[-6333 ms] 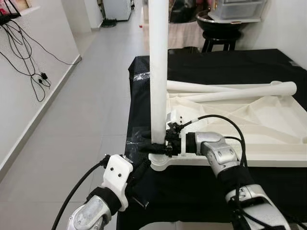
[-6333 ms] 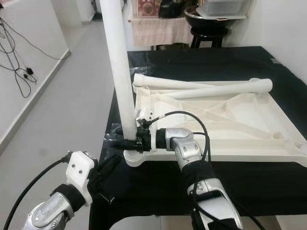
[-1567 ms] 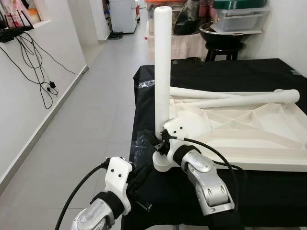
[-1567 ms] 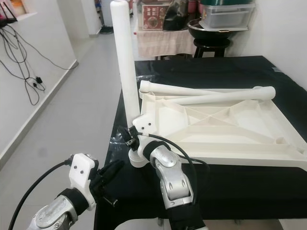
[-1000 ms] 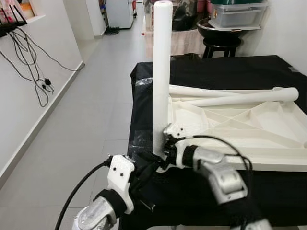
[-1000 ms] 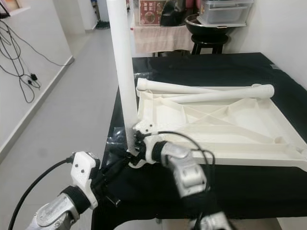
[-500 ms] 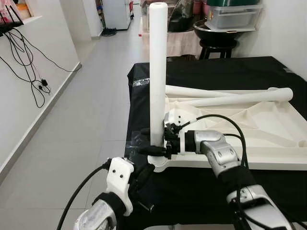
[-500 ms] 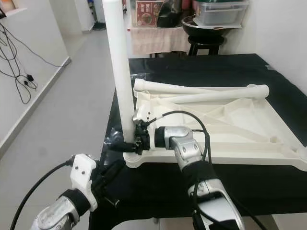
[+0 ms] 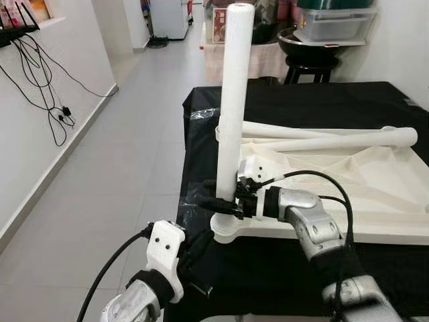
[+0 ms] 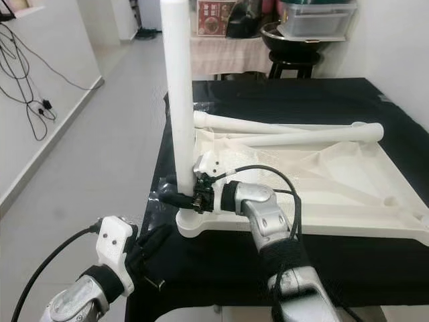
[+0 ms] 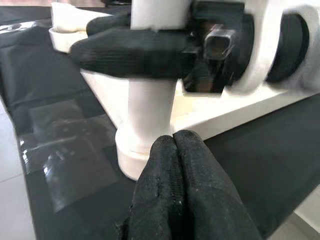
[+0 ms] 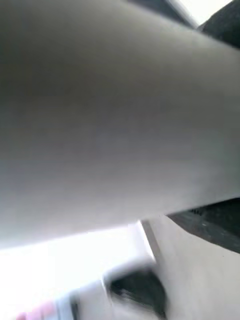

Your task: Building children table

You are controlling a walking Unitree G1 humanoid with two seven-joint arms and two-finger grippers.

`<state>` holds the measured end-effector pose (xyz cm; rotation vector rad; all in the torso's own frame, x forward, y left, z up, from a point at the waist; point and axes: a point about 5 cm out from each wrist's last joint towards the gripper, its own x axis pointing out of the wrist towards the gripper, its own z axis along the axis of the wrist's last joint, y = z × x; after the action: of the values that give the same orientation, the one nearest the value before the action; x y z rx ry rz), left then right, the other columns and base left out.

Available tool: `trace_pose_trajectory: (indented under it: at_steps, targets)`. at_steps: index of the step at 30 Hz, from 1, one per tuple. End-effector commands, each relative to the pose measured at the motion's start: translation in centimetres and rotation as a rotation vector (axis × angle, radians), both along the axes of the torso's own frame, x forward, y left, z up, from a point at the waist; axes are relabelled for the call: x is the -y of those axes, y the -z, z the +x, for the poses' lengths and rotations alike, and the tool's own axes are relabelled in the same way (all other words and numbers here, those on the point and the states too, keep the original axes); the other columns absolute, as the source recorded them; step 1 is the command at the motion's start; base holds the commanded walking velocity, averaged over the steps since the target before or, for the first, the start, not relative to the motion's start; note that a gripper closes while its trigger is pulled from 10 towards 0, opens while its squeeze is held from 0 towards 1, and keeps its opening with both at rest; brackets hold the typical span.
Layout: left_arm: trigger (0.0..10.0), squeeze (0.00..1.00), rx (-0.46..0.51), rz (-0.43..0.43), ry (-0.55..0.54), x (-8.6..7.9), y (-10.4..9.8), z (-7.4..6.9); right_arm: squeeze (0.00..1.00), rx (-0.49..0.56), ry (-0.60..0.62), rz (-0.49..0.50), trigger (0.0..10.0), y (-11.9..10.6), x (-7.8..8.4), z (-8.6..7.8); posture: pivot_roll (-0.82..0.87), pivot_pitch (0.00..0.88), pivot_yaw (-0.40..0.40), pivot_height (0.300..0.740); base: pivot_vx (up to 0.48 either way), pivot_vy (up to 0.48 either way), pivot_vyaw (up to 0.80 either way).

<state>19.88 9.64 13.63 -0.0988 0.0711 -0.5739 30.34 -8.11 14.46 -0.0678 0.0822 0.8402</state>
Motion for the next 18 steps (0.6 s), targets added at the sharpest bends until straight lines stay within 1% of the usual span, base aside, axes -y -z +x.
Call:
trace_pose_trajectory:
  at_steps: [1, 2, 3, 4, 8, 9, 10, 11, 12, 13, 14, 15, 16, 17, 18]
  targets:
    - [10.0, 0.0, -0.014, 0.013, 0.001, -0.4, 0.2, 0.0, 0.0, -0.114, 0.103, -0.128, 0.0, 2.6, -0.2, -1.3, 0.01, 0.048, 0.009, 0.74, 0.0, 0.0, 0.0]
    - [10.0, 0.0, -0.016, 0.013, 0.004, -0.5, 0.2, 0.1, 0.0, -0.101, 0.14, -0.15, 0.0, 2.5, -0.5, -1.6, 0.0, 0.036, 0.024, 0.74, 0.0, 0.0, 0.0]
    - [10.0, 0.0, -0.017, 0.013, 0.006, -0.5, 0.3, 0.1, 0.0, -0.086, 0.121, -0.166, 0.0, 2.4, -0.8, -1.5, 0.0, 0.036, 0.024, 0.74, 0.0, 0.0, 0.0]
    - [10.0, 0.0, -0.017, 0.014, 0.015, -0.5, 0.3, 0.2, 0.0, -0.089, 0.13, -0.181, 0.0, 2.6, -0.6, -1.1, 0.01, 0.036, 0.021, 0.74, 0.0, 0.0, 0.0]
    - [10.0, 0.0, -0.013, 0.022, 0.023, -0.4, 0.3, 0.4, 0.0, -0.113, 0.142, -0.176, 0.0, 2.8, -0.4, -0.6, 0.01, 0.029, 0.018, 0.74, 0.0, 0.0, 0.0]
    - [10.0, 0.0, -0.01, 0.02, 0.019, -0.4, 0.3, 0.5, 0.0, -0.117, 0.143, -0.153, 10.0, 2.6, -0.4, -0.4, 0.01, 0.029, 0.015, 0.74, 0.0, 0.0, 0.0]
    - [10.0, 0.0, -0.009, 0.019, 0.015, -0.4, 0.3, 0.6, 0.0, -0.125, 0.127, -0.119, 10.0, 2.4, -0.6, -0.3, 0.01, 0.029, 0.015, 0.74, 0.0, 0.0, 0.0]
    - [10.0, 0.0, -0.009, 0.019, 0.015, -0.4, 0.3, 0.6, 0.0, -0.125, 0.127, -0.119, 10.0, 2.4, -0.6, -0.3, 0.01, 0.029, 0.015, 0.74, 0.0, 0.0, 0.0]
    - [10.0, 0.0, -0.008, 0.017, 0.012, -0.4, 0.3, 0.6, 0.23, -0.137, 0.108, -0.076, 10.0, 2.0, -0.8, -0.5, 0.01, 0.026, 0.014, 0.74, 0.0, 0.0, 0.0]
    - [10.0, 0.0, -0.007, 0.016, 0.009, -0.3, 0.3, 0.6, 1.0, -0.139, 0.038, -0.016, 10.0, 1.3, -1.3, -0.6, 0.01, 0.025, 0.013, 0.74, 0.0, 0.0, 0.0]
    - [10.0, 0.0, -0.007, 0.016, 0.009, -0.3, 0.3, 0.6, 1.0, -0.139, 0.038, -0.016, 10.0, 1.3, -1.3, -0.6, 0.01, 0.025, 0.013, 0.74, 0.0, 0.0, 0.0]
    - [10.0, 0.0, -0.006, 0.016, 0.007, -0.3, 0.3, 0.6, 1.0, -0.139, -0.012, 0.022, 10.0, 0.9, -1.6, -0.7, 0.01, 0.025, 0.013, 0.74, 0.0, 0.0, 0.0]
    - [10.0, 0.0, -0.006, 0.016, 0.006, -0.3, 0.3, 0.7, 1.0, -0.12, -0.064, 0.083, 10.0, -0.2, -1.9, -0.8, 0.01, 0.024, 0.014, 0.74, 0.0, 0.0, 0.0]
    - [10.0, 0.0, -0.006, 0.015, 0.006, -0.2, 0.2, 0.7, 1.0, -0.098, -0.143, 0.131, 10.0, -1.2, -1.8, -0.7, 0.01, 0.021, 0.011, 0.74, 0.0, 0.0, 0.0]
    - [10.0, 0.0, -0.006, 0.015, 0.006, -0.2, 0.2, 0.7, 1.0, -0.098, -0.143, 0.131, 10.0, -1.2, -1.8, -0.7, 0.01, 0.021, 0.011, 0.74, 0.0, 0.0, 0.0]
